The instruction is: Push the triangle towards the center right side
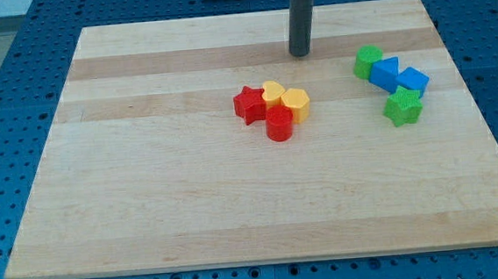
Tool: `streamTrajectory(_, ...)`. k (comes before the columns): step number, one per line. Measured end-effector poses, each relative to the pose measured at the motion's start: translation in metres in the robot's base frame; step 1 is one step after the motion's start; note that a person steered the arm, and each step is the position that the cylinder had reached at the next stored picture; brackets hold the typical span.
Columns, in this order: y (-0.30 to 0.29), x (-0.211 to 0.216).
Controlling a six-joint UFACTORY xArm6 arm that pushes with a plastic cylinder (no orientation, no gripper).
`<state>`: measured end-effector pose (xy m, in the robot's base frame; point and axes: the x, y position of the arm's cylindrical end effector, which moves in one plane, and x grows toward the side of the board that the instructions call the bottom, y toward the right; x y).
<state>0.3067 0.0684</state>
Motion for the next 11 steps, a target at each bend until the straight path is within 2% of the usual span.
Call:
streamTrajectory(2,0.009,0.048)
streamTrajectory(5,0.063,0.081)
streamTrajectory(11,0.096,0.057)
